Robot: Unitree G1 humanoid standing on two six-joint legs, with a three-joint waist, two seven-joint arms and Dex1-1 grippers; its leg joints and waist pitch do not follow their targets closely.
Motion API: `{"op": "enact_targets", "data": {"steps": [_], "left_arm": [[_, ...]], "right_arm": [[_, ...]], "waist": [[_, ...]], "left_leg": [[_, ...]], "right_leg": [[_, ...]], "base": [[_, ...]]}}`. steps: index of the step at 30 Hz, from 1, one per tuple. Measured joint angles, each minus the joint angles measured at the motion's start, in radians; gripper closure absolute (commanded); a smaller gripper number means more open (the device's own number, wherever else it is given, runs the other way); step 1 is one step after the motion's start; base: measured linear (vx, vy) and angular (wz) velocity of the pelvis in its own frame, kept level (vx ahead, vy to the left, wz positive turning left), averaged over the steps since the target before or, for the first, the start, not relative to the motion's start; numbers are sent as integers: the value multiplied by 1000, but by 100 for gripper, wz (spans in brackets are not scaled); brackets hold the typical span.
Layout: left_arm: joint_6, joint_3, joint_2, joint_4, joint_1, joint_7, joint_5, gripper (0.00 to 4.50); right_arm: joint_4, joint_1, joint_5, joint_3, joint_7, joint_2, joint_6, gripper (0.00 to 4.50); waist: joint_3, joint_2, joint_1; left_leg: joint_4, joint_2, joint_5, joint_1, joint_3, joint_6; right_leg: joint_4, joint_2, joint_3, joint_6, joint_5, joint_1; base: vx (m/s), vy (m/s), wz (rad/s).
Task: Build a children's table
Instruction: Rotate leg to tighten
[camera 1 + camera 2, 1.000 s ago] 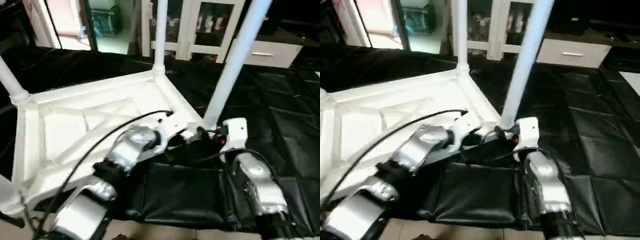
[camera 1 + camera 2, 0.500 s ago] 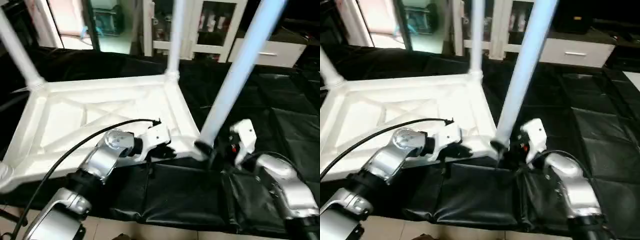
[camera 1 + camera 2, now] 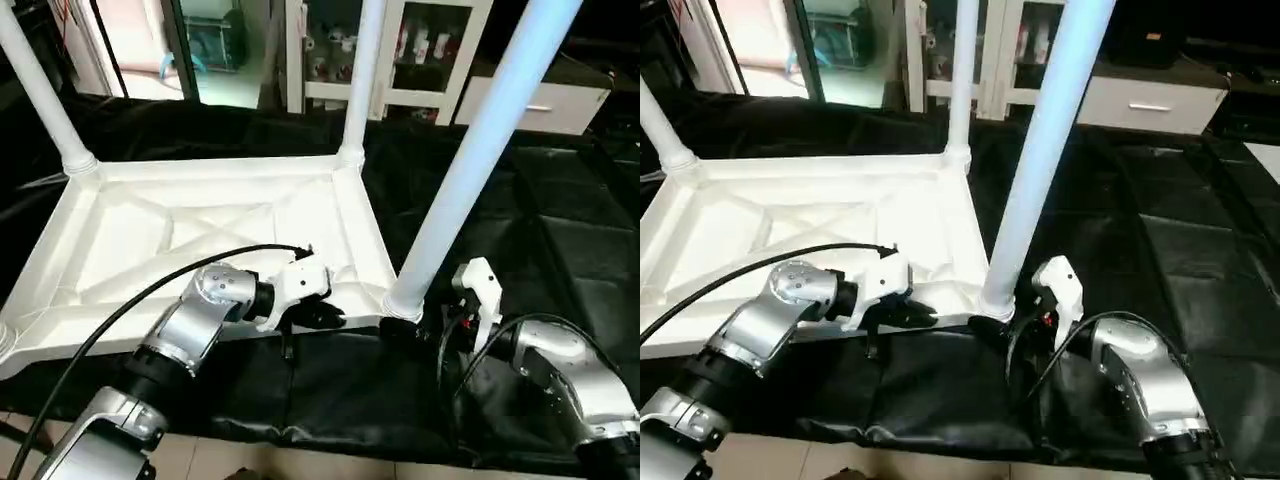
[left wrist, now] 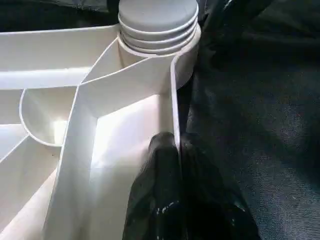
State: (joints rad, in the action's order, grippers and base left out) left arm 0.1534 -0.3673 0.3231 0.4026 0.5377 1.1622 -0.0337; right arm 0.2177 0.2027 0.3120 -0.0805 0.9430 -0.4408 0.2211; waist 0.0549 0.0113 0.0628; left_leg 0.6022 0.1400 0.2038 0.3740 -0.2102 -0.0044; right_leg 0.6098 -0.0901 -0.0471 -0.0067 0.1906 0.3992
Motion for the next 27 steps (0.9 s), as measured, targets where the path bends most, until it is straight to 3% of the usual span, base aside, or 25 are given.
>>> {"op": "enact_targets", "data": {"steps": [5,27], "left_arm": [[13,1,2,-13,-6,7,2,450],[30,0,7,-40,-21,24,3,450]], "right_arm": [[5,8,-3,1,-1,8,-10,4],[29,15,-5,-6,14,27,-49,181]], "waist": [[0,0,0],[0,0,1]], "left_leg": [[0,0,0,0,0,0],[0,0,0,0,0,0]], "right_leg": [[0,0,0,0,0,0],[0,0,0,0,0,0]], "base": [[0,0,0],[0,0,0]]}}
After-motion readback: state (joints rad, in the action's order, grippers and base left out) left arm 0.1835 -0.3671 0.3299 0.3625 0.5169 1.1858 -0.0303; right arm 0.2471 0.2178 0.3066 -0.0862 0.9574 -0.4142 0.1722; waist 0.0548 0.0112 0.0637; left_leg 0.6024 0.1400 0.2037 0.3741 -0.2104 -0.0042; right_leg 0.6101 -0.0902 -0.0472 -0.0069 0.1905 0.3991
